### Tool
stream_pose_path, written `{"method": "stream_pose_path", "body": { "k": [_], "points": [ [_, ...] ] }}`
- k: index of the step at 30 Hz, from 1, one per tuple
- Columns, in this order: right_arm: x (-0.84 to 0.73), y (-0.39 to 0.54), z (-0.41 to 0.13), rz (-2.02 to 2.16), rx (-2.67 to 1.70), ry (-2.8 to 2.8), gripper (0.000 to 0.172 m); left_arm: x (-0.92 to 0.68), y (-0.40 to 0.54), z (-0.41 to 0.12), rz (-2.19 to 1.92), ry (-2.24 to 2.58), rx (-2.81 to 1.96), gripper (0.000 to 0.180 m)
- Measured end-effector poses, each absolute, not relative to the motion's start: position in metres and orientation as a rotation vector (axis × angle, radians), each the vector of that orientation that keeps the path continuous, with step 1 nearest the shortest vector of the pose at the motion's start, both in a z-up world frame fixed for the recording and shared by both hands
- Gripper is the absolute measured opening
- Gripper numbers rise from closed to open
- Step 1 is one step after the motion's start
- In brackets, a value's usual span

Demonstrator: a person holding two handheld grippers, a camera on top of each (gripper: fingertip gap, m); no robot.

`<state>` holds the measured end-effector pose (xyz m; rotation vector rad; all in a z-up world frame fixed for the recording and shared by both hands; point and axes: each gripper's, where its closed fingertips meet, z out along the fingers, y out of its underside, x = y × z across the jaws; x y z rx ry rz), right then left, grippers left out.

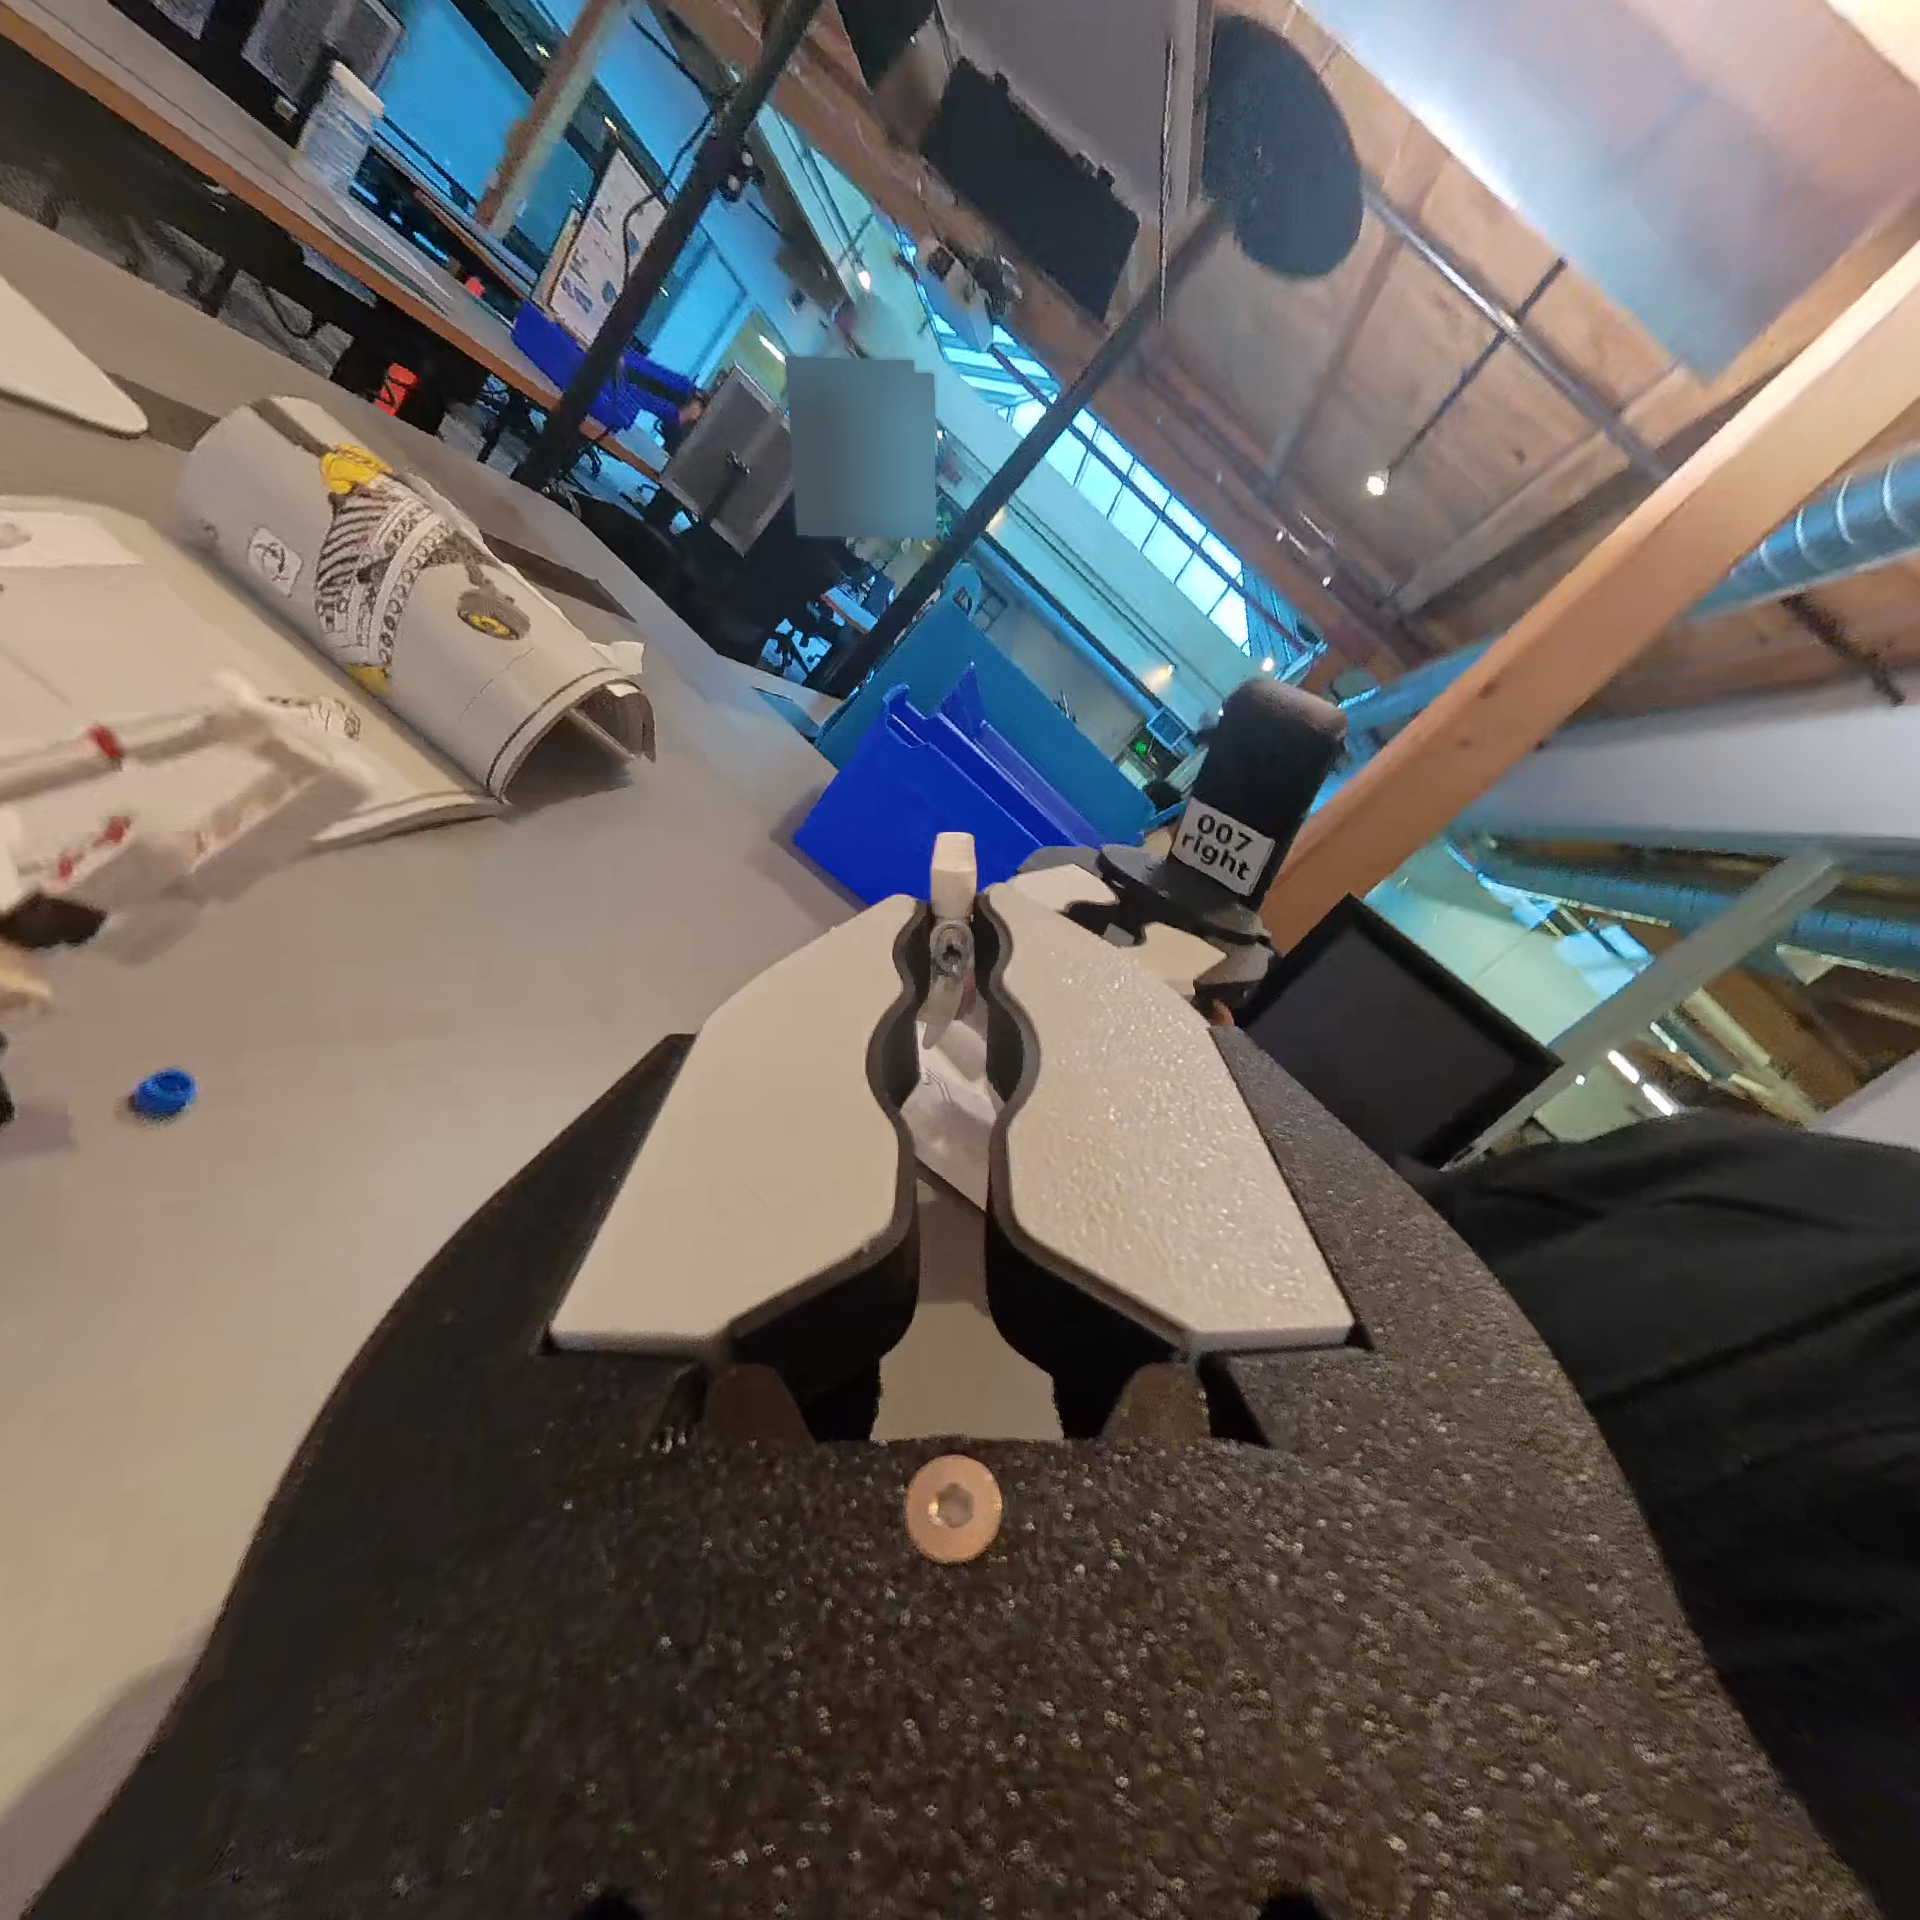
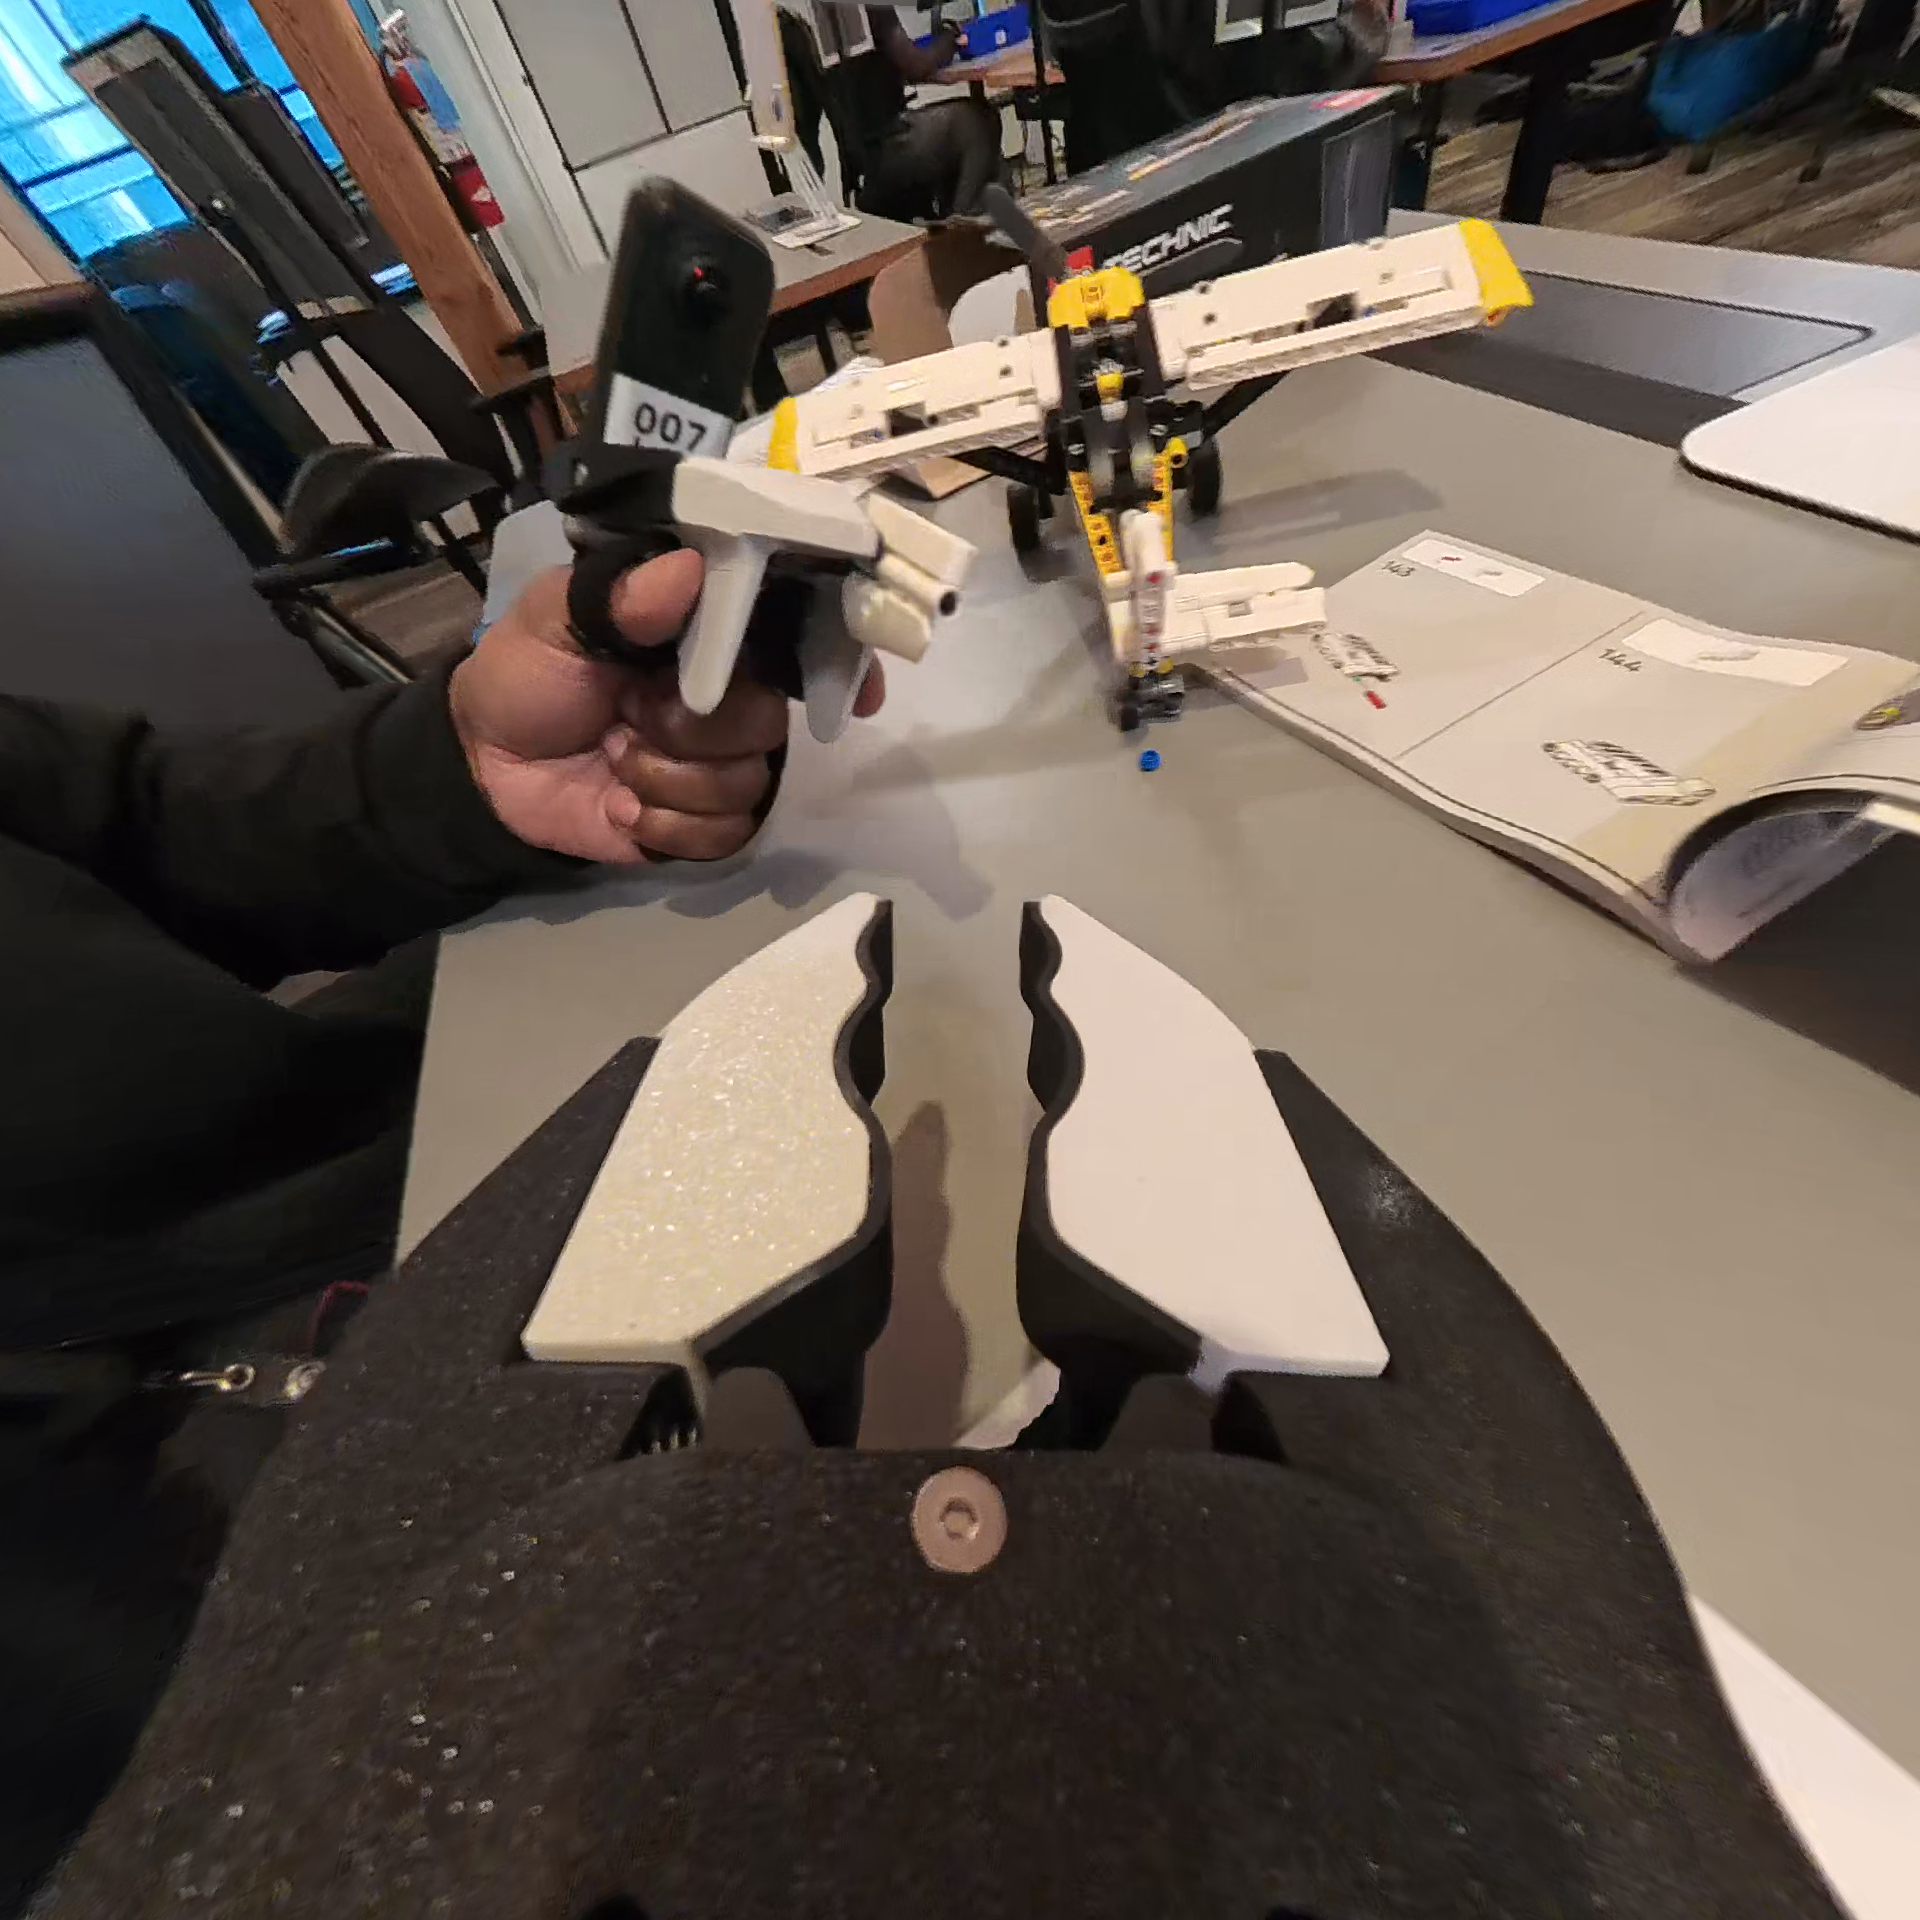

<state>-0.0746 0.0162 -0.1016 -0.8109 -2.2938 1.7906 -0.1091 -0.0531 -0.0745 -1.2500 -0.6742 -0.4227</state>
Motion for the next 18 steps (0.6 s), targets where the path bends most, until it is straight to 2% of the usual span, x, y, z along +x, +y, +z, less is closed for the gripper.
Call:
{"method": "stream_pose_path", "body": {
  "k": [6, 9, 13, 18],
  "points": [
    [-0.049, -0.008, -0.105, 1.761, -0.812, -2.203, 0.025, -0.088, -0.047, -0.081, -0.517, -0.735, -1.141, 0.008],
    [-0.051, -0.012, -0.120, 1.588, -0.861, -2.232, 0.023, -0.086, -0.041, -0.081, -0.524, -0.740, -1.132, 0.008],
    [-0.060, -0.002, -0.131, 1.007, -0.723, -2.435, 0.016, -0.092, -0.040, -0.084, -0.534, -0.765, -1.144, 0.008],
    [-0.061, 0.030, -0.133, -0.030, -0.244, -2.598, 0.016, -0.106, -0.058, -0.087, -0.538, -0.815, -1.111, 0.008]
  ]
}}
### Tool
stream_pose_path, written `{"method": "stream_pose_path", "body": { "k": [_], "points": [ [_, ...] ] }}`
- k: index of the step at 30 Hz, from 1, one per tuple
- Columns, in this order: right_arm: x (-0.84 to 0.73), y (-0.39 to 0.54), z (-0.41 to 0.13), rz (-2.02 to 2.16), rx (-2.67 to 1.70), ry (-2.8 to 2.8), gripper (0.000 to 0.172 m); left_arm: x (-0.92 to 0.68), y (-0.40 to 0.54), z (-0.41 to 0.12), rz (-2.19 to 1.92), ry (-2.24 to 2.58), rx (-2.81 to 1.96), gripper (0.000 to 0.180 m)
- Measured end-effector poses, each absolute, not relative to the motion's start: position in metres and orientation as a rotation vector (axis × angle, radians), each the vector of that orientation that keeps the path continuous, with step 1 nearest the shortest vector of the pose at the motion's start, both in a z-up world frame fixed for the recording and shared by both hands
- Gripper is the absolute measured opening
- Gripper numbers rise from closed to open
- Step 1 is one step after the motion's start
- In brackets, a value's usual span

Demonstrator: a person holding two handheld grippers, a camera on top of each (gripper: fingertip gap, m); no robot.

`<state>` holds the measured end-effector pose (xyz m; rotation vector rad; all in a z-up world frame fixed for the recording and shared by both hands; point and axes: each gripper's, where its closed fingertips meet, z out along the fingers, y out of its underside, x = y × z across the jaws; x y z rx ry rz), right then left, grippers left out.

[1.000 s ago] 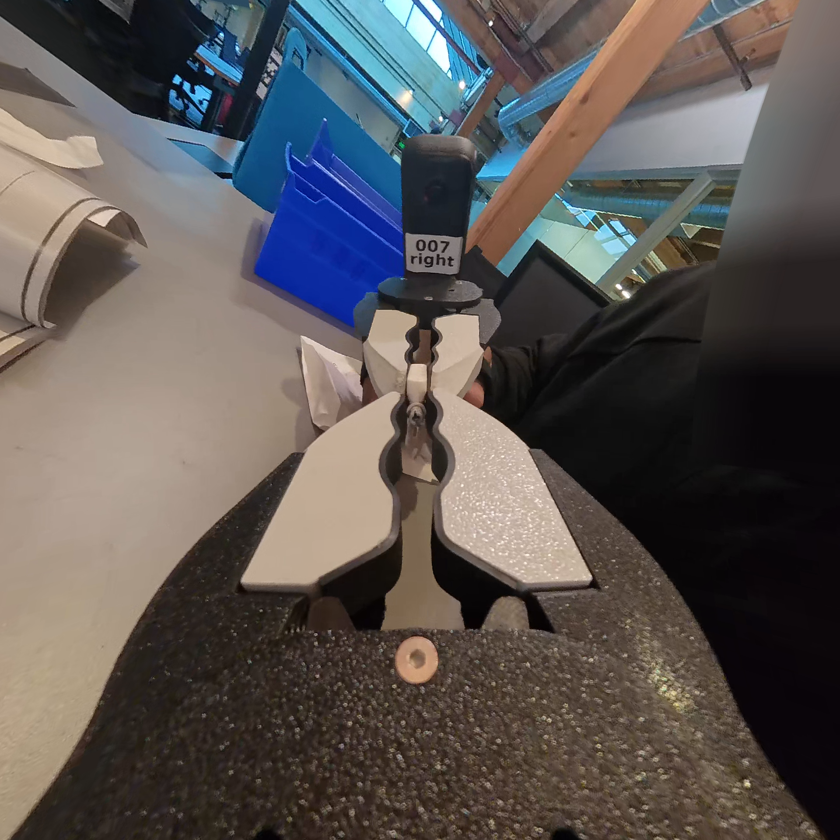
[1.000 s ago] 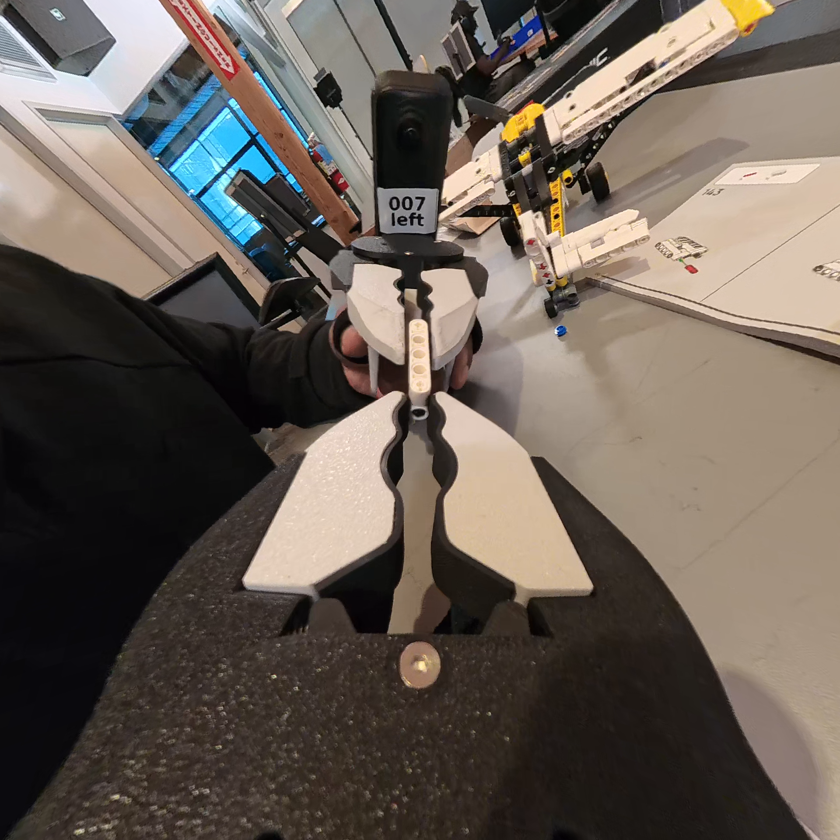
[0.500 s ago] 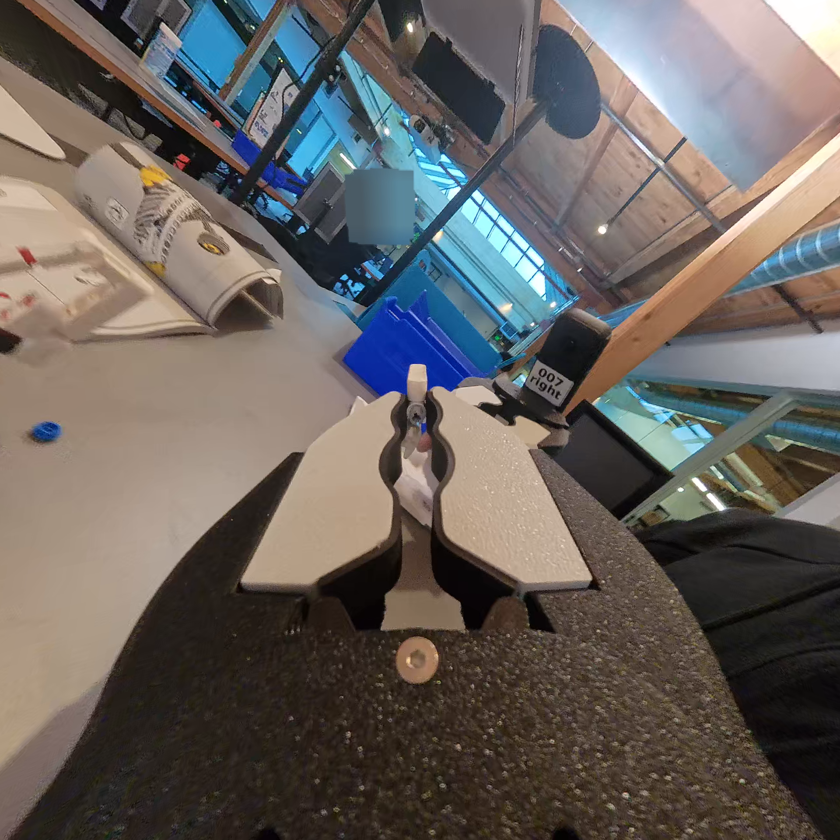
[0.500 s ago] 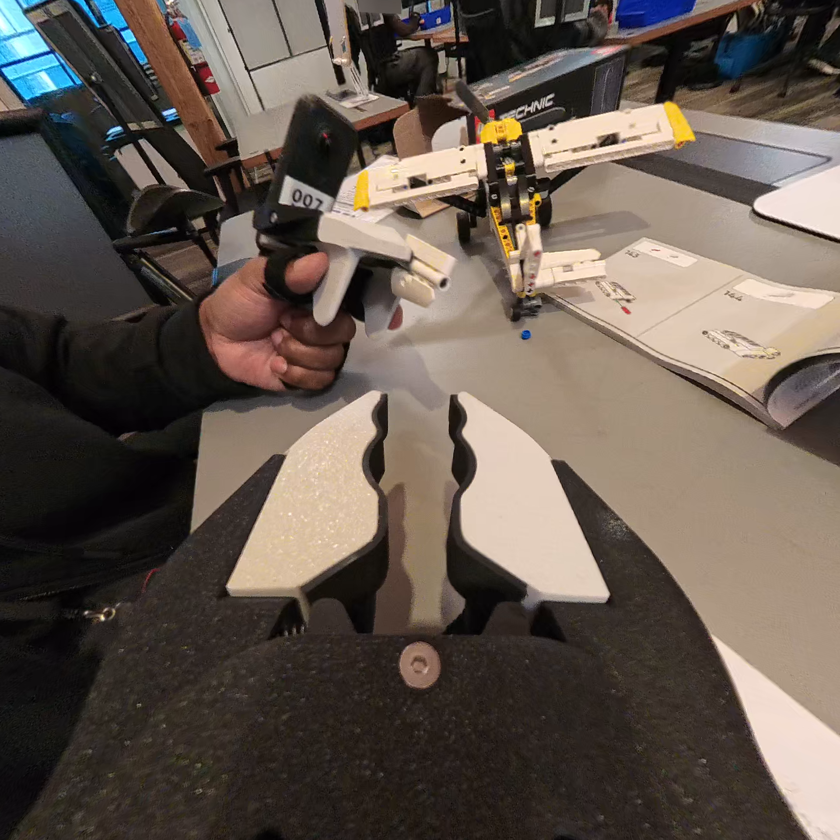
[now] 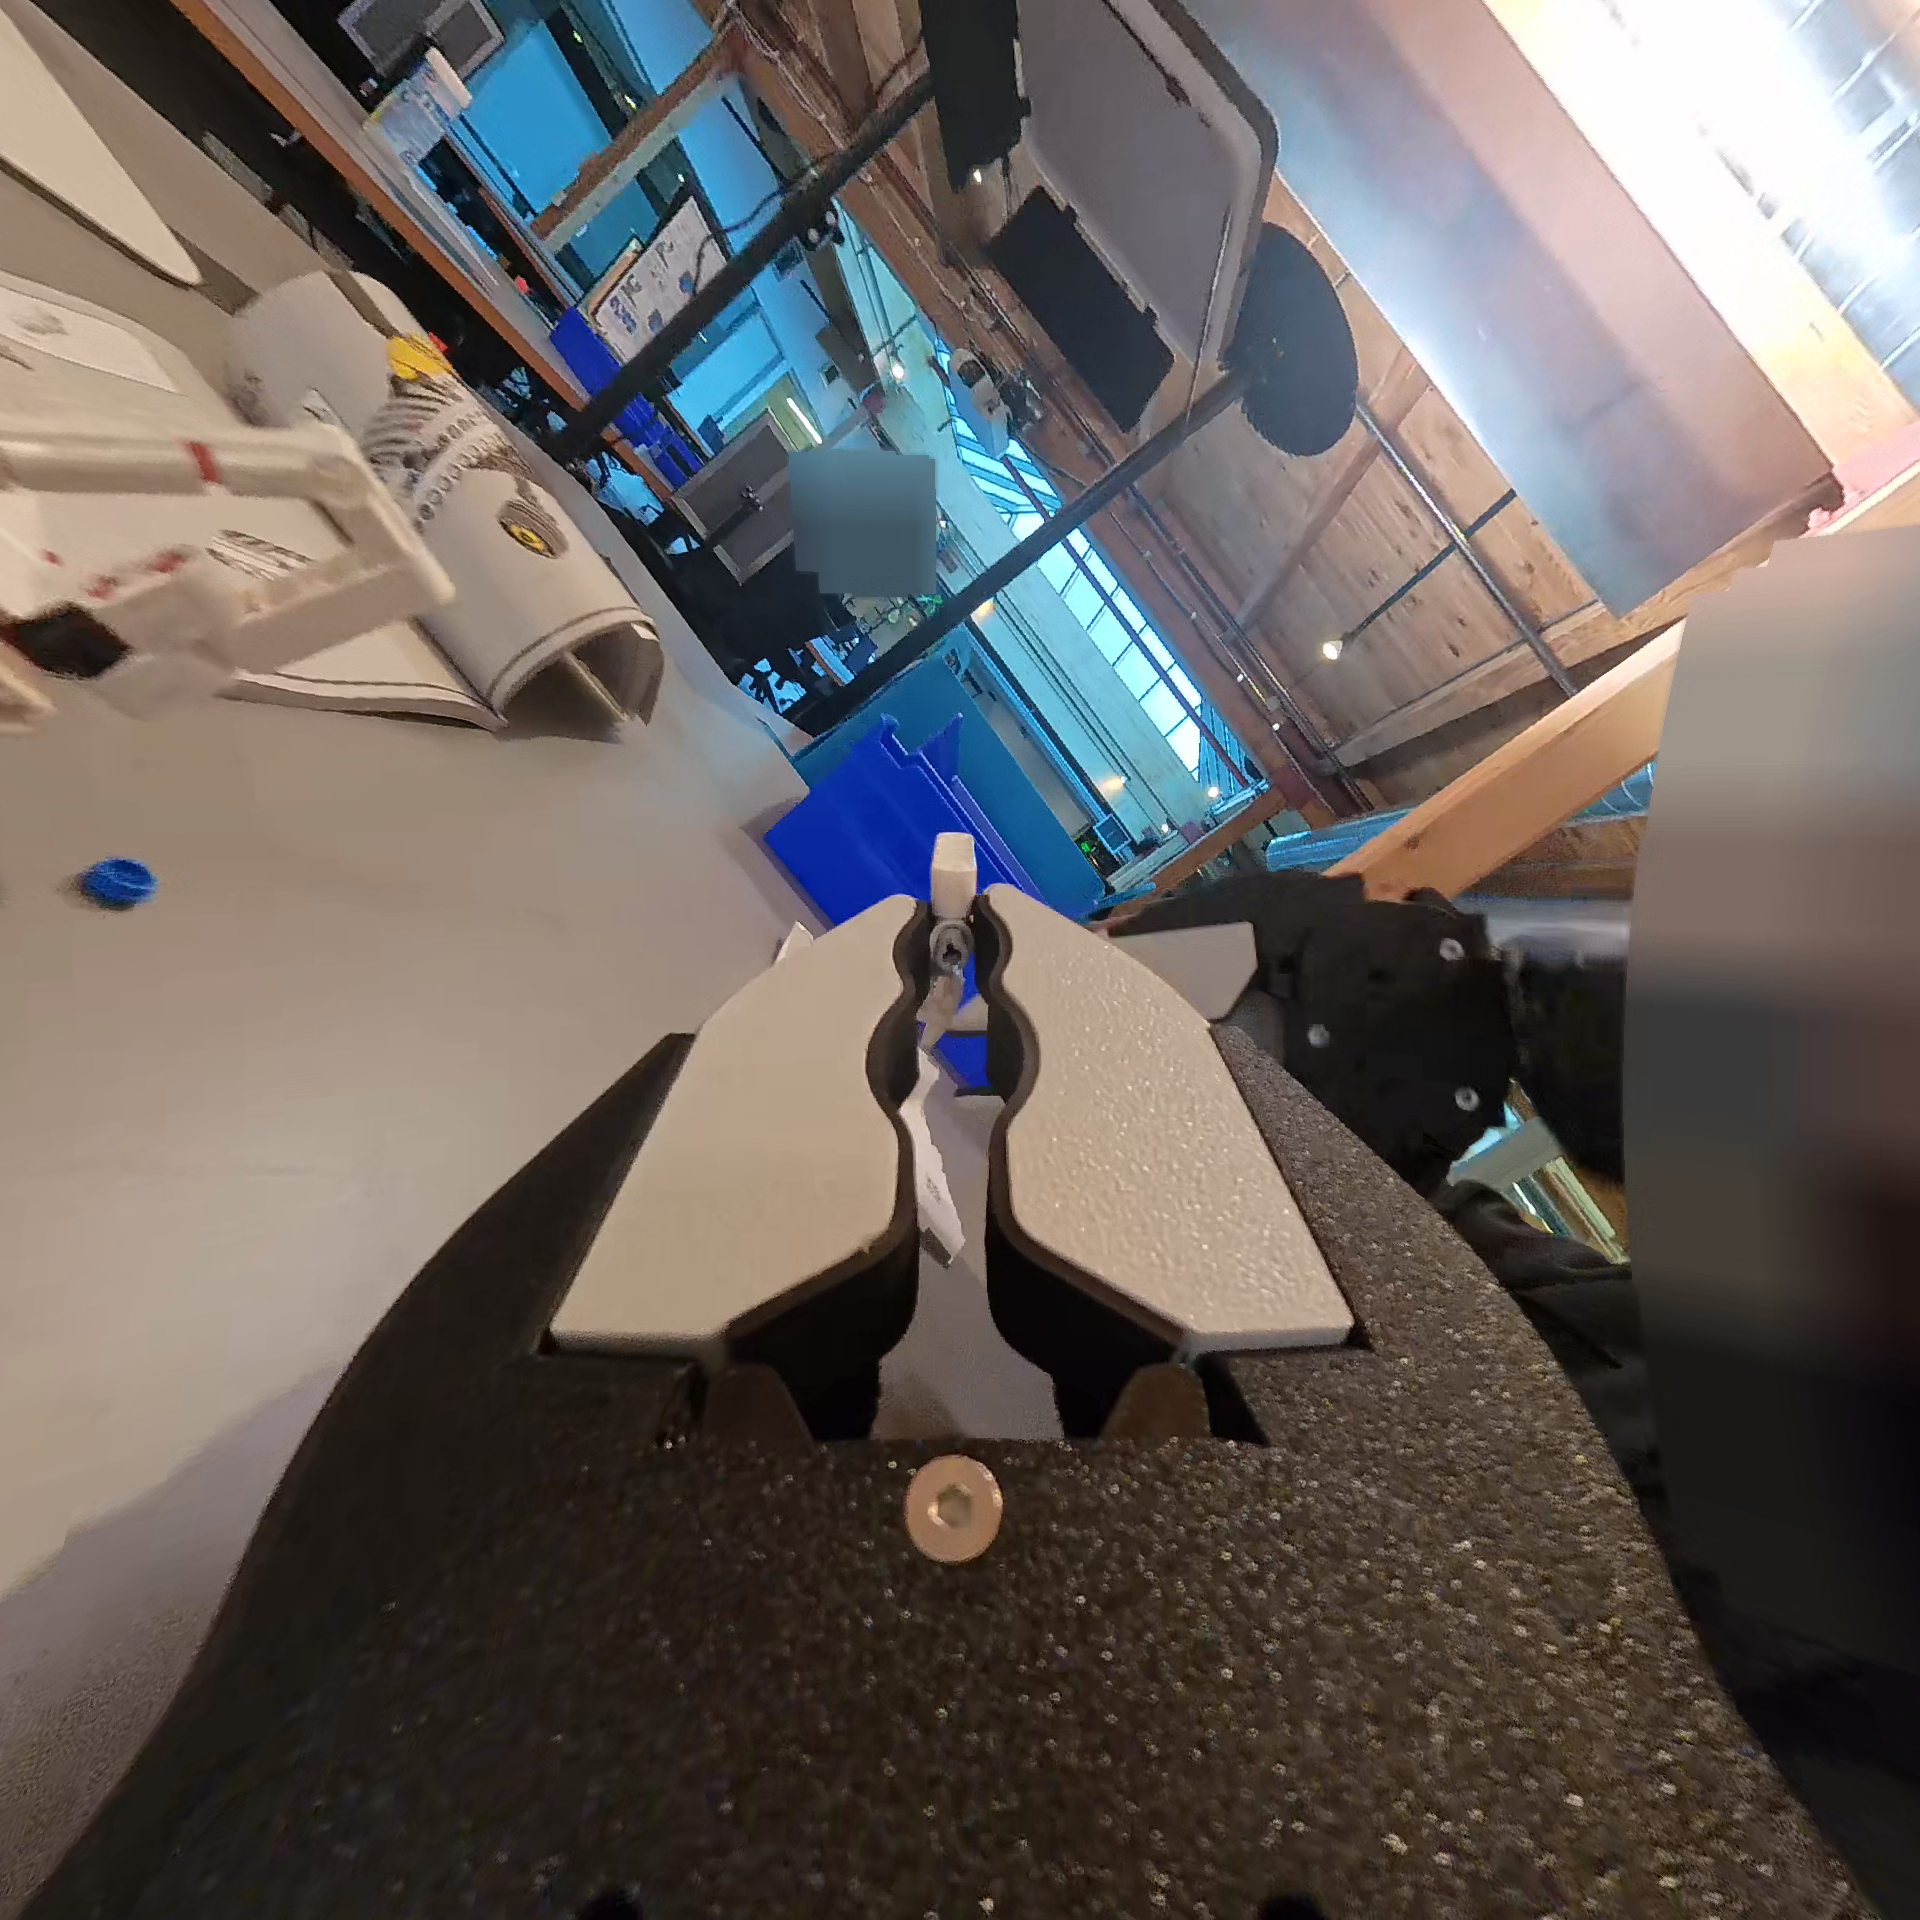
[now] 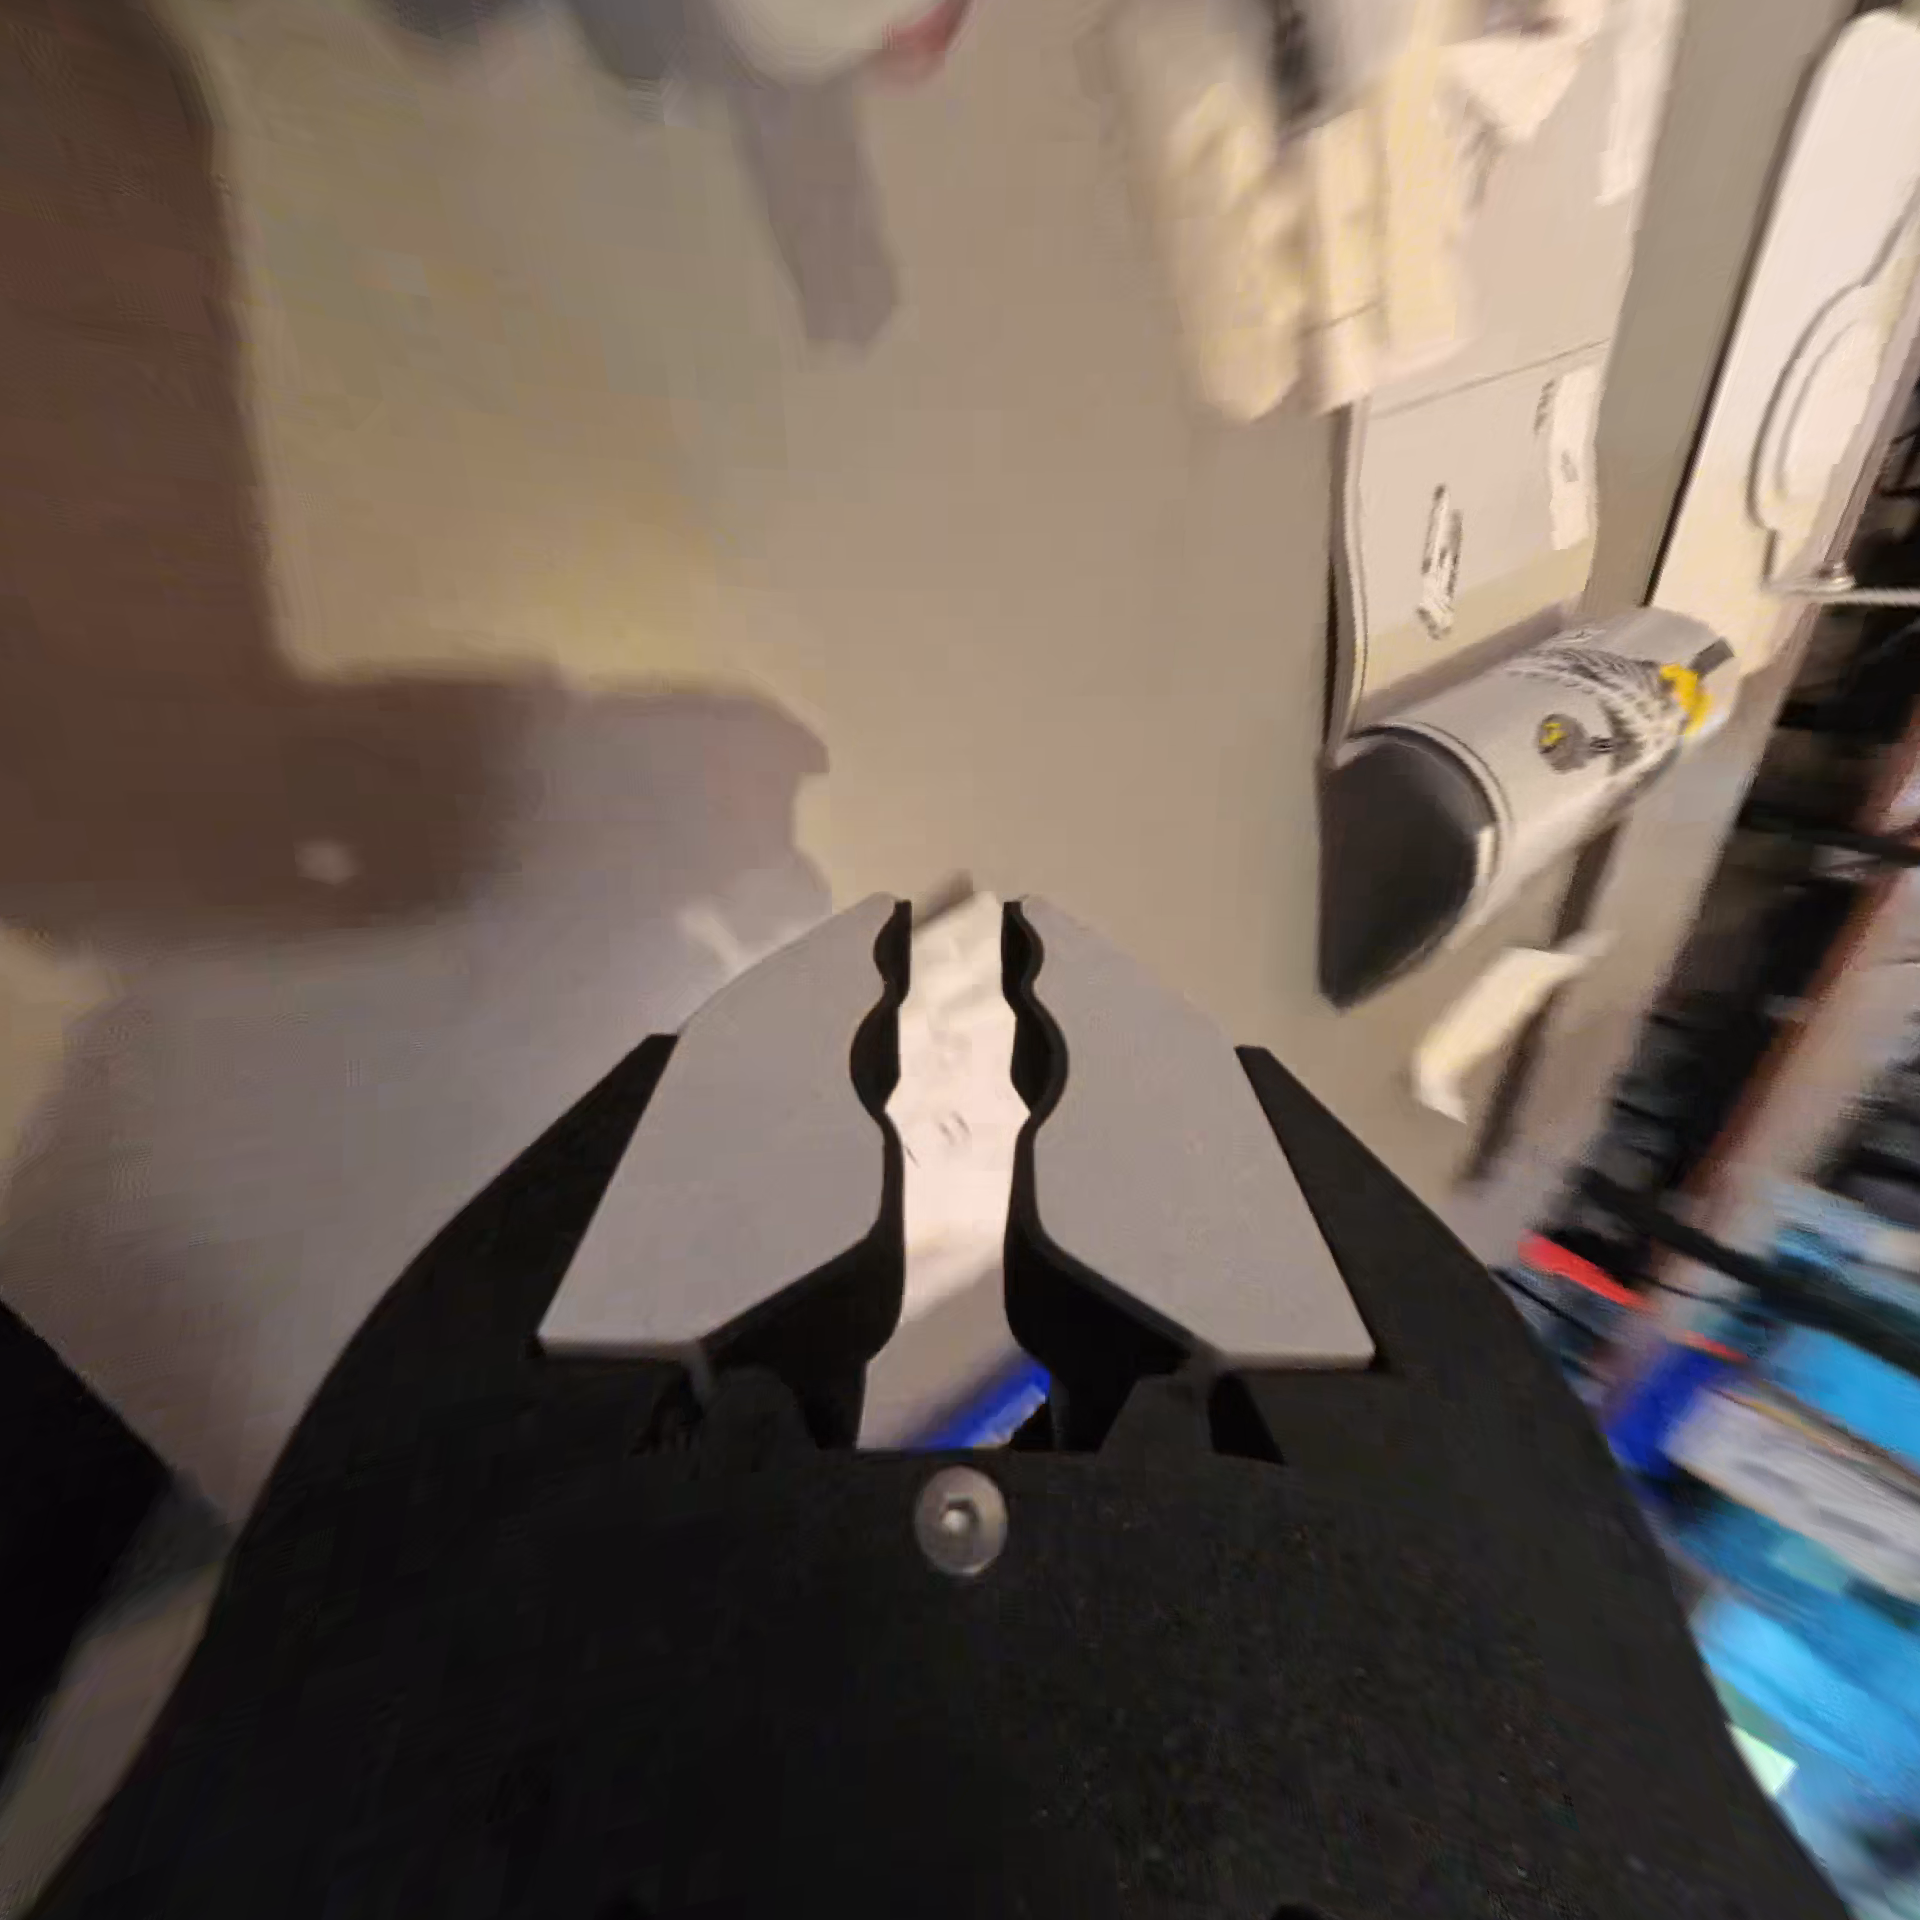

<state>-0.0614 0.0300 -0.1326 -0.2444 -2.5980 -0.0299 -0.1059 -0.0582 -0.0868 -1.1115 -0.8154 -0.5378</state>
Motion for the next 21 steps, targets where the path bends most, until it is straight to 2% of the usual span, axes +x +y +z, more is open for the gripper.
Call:
{"method": "stream_pose_path", "body": {
  "k": [3, 5, 21],
  "points": [
    [-0.057, 0.037, -0.122, -0.436, 0.039, -2.567, 0.016, -0.115, -0.072, -0.087, -0.539, -0.840, -1.075, 0.008],
    [-0.054, 0.030, -0.118, -0.547, 0.155, -2.553, 0.017, -0.120, -0.078, -0.087, -0.551, -0.851, -1.049, 0.008],
    [-0.047, -0.041, -0.118, -0.601, 0.586, -2.518, 0.016, -0.125, -0.081, -0.086, -0.560, -0.850, -1.020, 0.008]
  ]
}}
